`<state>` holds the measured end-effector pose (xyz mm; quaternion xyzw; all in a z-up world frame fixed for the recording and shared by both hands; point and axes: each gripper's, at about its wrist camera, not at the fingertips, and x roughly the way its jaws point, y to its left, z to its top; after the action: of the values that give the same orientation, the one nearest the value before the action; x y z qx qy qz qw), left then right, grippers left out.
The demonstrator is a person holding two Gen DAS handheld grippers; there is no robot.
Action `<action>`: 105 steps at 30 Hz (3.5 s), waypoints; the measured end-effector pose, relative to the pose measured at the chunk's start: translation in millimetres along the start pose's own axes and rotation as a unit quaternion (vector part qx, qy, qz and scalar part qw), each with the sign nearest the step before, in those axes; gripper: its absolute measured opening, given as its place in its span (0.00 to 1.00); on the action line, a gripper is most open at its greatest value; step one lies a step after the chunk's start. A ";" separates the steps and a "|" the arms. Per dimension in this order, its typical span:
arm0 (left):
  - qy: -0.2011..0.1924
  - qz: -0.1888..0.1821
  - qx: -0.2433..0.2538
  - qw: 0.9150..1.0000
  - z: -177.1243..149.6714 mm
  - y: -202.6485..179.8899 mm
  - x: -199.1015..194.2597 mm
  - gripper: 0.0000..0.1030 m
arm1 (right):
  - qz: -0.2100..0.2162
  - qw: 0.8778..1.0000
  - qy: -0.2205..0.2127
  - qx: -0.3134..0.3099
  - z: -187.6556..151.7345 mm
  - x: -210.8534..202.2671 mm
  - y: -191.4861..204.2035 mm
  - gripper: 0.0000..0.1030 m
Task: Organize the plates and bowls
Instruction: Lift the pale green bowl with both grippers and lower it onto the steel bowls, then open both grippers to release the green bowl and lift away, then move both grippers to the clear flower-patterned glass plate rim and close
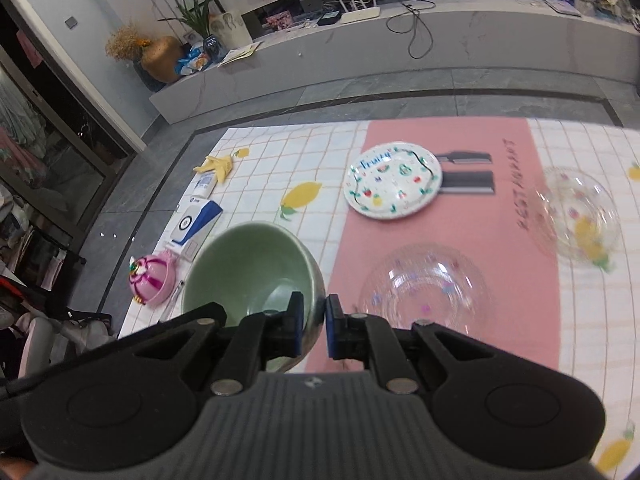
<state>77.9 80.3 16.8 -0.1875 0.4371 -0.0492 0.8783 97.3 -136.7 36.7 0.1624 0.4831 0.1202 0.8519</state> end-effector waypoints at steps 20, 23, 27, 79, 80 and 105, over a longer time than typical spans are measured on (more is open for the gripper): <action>0.078 -0.014 0.024 0.997 -72.6 -11.6 3.0 0.11 | -0.027 0.998 0.019 0.044 -79.0 -34.1 -45.4 0.08; 0.087 -0.010 0.023 0.996 -74.7 -9.1 9.3 0.11 | -0.028 0.998 0.031 0.050 -81.4 -25.7 -50.4 0.08; 0.096 -0.009 0.024 0.995 -77.0 -7.9 18.0 0.11 | -0.032 0.997 0.042 0.052 -83.8 -14.9 -54.9 0.08; 0.046 -0.024 0.140 0.989 -45.1 -34.1 20.9 0.23 | -0.003 0.999 -0.017 0.035 -58.3 -32.3 -74.0 0.44; 0.038 -0.029 0.140 0.989 -40.9 -33.4 21.2 0.23 | -0.003 0.999 -0.026 0.042 -55.8 -33.9 -78.2 0.44; 0.083 -0.034 0.186 0.979 -1.8 -12.5 164.2 0.26 | -0.044 0.989 0.024 0.141 -19.2 83.6 -166.2 0.34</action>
<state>178.1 27.1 -102.6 -0.0314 0.4852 -0.1751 0.8561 130.9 -256.1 -103.4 0.2560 0.5221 0.0170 0.8134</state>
